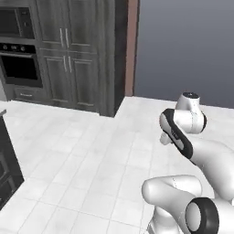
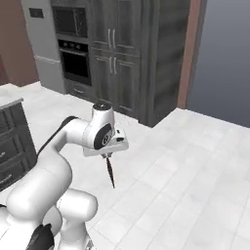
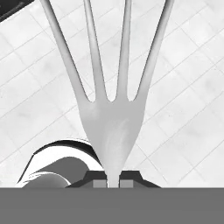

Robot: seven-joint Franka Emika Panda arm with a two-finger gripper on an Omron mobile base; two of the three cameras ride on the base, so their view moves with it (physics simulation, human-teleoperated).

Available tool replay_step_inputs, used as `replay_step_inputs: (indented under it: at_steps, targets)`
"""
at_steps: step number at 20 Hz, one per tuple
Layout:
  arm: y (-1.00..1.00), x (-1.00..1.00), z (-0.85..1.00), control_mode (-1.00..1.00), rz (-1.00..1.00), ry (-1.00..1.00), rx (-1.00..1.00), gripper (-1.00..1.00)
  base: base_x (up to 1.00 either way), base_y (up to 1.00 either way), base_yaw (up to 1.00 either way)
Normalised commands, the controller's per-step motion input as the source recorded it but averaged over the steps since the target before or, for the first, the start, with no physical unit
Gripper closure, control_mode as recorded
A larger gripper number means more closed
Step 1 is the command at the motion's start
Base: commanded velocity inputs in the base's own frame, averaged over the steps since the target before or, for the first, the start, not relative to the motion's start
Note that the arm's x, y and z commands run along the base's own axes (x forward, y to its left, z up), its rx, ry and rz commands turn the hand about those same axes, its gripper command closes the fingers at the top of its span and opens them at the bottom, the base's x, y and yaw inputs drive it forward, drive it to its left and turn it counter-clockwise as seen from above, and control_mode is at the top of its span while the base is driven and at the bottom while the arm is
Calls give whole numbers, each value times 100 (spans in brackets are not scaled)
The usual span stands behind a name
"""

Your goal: Take the fork and place it on the left side of the plate. Then take the spoon and place it on the right side of the plate. Make sure they're directly next to the plate.

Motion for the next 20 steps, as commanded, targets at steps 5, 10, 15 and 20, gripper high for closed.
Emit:
replay_step_inputs:
  at_steps: [5, 10, 15, 20]
  targets:
    - [0, 0, 0, 100, 0, 0, 0, 100, 27, 0, 91]
    - [0, 0, 0, 100, 0, 0, 0, 100, 51, 0, 71]
    - [0, 0, 0, 100, 0, 0, 0, 100, 75, -11, 38]
    - [0, 0, 0, 100, 0, 0, 0, 100, 91, -17, 15]
